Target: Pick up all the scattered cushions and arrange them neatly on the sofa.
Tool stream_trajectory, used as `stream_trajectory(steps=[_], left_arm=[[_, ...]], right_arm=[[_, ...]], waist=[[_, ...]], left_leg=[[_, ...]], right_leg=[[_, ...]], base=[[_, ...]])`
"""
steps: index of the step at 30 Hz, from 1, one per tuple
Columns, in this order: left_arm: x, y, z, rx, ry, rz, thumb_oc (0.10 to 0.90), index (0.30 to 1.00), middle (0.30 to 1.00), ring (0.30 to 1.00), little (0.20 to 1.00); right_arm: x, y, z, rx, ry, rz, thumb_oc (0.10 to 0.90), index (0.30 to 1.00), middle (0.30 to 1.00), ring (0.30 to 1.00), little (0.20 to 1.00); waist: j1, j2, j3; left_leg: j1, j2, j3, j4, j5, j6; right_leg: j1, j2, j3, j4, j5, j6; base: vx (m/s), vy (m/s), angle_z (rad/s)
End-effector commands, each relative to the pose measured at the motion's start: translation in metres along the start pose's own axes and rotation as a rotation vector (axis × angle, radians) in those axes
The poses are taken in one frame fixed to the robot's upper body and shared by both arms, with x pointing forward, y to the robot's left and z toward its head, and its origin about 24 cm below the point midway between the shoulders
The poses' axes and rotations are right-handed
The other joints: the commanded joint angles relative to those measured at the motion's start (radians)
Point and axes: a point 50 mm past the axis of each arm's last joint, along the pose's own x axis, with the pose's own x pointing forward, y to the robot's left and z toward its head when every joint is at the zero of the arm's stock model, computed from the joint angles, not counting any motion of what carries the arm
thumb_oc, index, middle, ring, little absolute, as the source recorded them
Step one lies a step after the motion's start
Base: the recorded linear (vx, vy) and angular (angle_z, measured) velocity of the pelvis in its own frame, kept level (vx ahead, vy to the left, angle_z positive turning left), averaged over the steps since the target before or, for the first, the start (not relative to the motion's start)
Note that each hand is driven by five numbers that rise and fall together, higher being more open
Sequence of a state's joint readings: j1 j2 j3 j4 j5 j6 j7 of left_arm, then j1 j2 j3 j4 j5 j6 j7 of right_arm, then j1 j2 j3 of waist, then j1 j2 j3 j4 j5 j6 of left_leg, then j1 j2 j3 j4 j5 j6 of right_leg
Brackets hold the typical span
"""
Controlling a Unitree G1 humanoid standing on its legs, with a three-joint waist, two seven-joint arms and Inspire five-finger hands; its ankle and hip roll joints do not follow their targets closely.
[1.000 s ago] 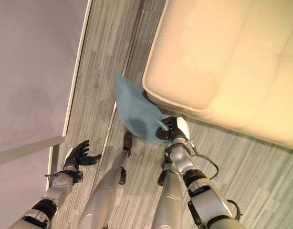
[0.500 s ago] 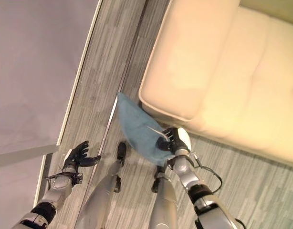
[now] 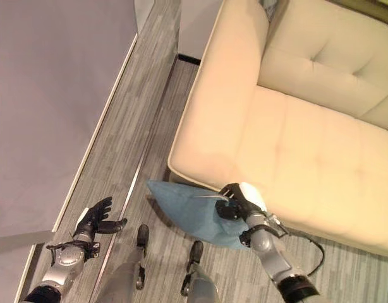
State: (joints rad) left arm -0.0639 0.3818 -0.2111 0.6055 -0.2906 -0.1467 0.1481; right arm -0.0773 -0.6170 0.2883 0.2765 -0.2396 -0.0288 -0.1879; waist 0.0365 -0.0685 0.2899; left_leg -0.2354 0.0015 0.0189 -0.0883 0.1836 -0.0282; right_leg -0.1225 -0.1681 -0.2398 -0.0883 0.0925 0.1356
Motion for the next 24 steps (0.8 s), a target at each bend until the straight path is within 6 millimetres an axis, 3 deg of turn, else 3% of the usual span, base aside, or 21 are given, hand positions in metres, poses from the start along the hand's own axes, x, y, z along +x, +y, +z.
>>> stream_trajectory(steps=[1,6,14,24], left_arm=[[-0.001,0.009,0.006,0.025,-0.059,0.027,0.8,0.9,0.9,0.9,0.9],[-0.008,0.01,0.007,0.034,-0.081,0.008,0.8,0.9,0.9,0.9,0.9],[-0.022,0.009,-0.017,-0.005,-0.002,0.03,0.8,0.9,0.9,0.9,0.9],[-0.023,0.004,-0.014,-0.052,-0.02,0.033,0.8,0.9,0.9,0.9,0.9]], right_arm=[[0.01,-0.059,0.044,0.025,-0.261,-0.233,0.4,0.3,0.3,0.3,0.3],[0.003,-0.076,0.059,0.051,-0.342,-0.274,0.4,0.3,0.3,0.3,0.3],[-0.006,-0.099,0.09,0.158,-0.504,-0.351,0.4,0.3,0.3,0.3,0.3],[-0.009,-0.118,0.121,0.349,-0.665,-0.425,0.4,0.3,0.3,0.3,0.3]], waist=[[-0.001,-0.024,-0.142],[0.0,-0.029,-0.182],[0.009,-0.028,-0.238],[0.019,-0.036,-0.274]], left_leg=[[0.047,0.018,0.014,0.011,-0.151,-0.036],[0.097,0.024,0.025,0.001,-0.167,-0.034],[0.173,0.022,0.036,0.001,-0.2,-0.025],[0.21,0.025,0.037,0.001,-0.218,-0.025]], right_leg=[[-0.029,-0.015,-0.007,0.064,-0.054,0.044],[0.017,-0.007,-0.003,0.037,-0.049,0.049],[0.086,0.0,0.008,0.025,-0.06,0.05],[0.116,0.005,0.008,0.021,-0.067,0.048]], base=[[0.07,0.003,-0.12],[0.08,0.009,-0.14],[0.08,0.022,-0.1],[0.04,0.011,-0.02]])
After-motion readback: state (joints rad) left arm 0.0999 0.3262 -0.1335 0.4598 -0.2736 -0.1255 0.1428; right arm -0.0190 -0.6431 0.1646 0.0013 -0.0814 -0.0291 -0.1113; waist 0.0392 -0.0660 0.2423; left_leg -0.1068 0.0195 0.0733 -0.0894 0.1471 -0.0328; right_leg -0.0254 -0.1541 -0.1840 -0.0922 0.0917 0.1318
